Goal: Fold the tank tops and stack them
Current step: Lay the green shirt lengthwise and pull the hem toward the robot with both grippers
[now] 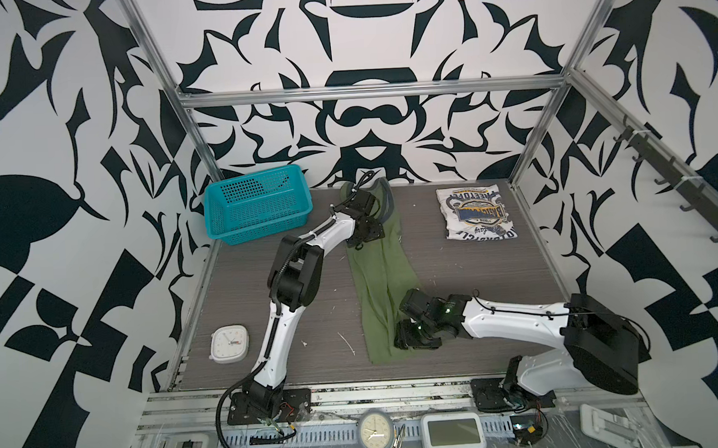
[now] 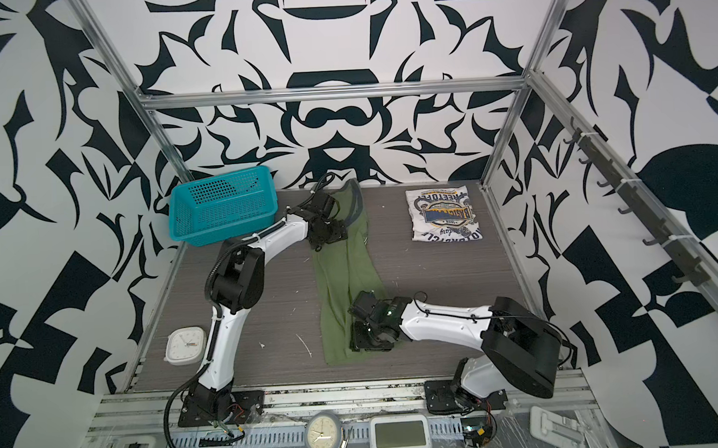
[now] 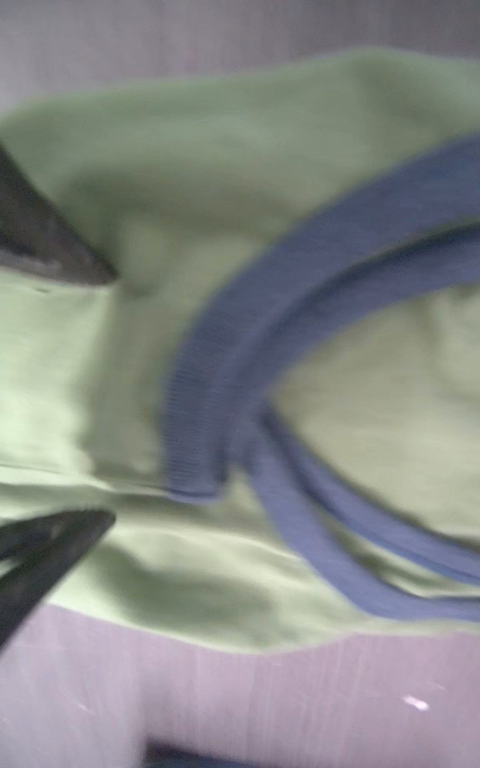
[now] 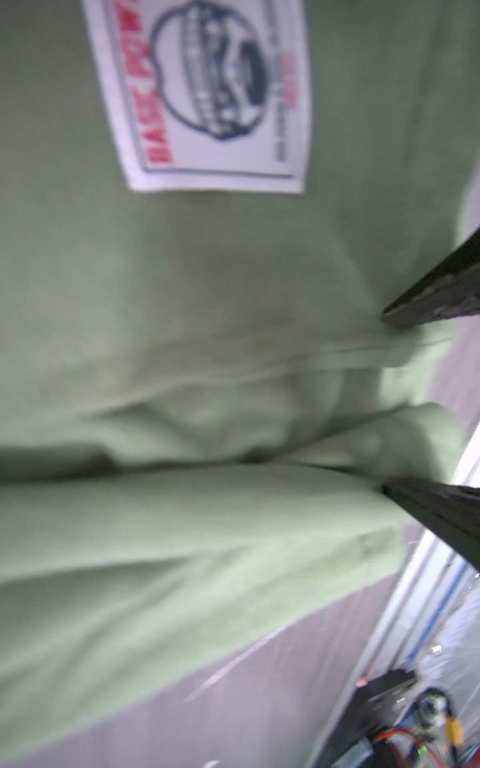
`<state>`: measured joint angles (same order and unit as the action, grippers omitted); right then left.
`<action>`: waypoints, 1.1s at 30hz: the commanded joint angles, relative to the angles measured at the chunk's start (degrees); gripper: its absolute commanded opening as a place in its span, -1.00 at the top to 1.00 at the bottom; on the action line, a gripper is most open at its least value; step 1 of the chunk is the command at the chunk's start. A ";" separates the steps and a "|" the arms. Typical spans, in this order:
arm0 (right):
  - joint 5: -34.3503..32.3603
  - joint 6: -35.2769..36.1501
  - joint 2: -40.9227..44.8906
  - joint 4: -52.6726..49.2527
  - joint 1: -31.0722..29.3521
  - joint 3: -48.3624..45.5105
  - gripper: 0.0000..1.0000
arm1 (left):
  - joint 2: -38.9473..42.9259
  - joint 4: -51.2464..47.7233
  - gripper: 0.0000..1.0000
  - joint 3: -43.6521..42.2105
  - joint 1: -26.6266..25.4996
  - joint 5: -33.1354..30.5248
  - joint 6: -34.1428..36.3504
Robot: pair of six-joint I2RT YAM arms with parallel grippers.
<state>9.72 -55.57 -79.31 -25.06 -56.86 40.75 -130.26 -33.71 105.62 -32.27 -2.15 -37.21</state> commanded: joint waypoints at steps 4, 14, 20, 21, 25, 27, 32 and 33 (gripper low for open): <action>-3.56 11.13 12.15 -15.39 10.67 1.52 -0.19 | 24.41 -9.05 -0.93 -21.14 -7.13 -4.30 -5.36; 11.59 24.30 10.75 -12.55 29.76 -3.72 -0.11 | 48.89 -6.21 -0.81 -55.00 -21.63 -0.32 -26.36; 12.69 24.47 7.77 -10.77 30.14 -5.56 -0.10 | 52.76 -1.49 -0.72 -62.86 -28.36 3.28 -33.14; 12.42 24.37 7.68 -10.75 30.14 -5.82 -0.09 | 52.45 -1.06 -0.72 -63.21 -28.90 3.65 -33.62; 11.14 23.26 7.29 -10.49 30.14 -6.86 -0.08 | 50.03 2.59 -0.59 -64.39 -31.13 5.14 -35.29; 11.03 23.15 6.72 -10.46 30.05 -6.92 -0.04 | 48.52 4.03 -0.55 -64.21 -31.39 5.32 -35.30; 11.71 23.14 7.05 -9.97 29.94 -7.30 0.11 | 44.17 6.96 -0.35 -63.22 -31.45 6.62 -34.38; 12.05 23.07 7.06 -9.71 30.03 -7.44 0.14 | 43.52 7.11 -0.29 -62.94 -31.51 6.87 -34.18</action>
<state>20.91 -32.86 -72.79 -35.33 -26.98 33.65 -84.05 -28.53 42.50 -63.53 3.73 -70.57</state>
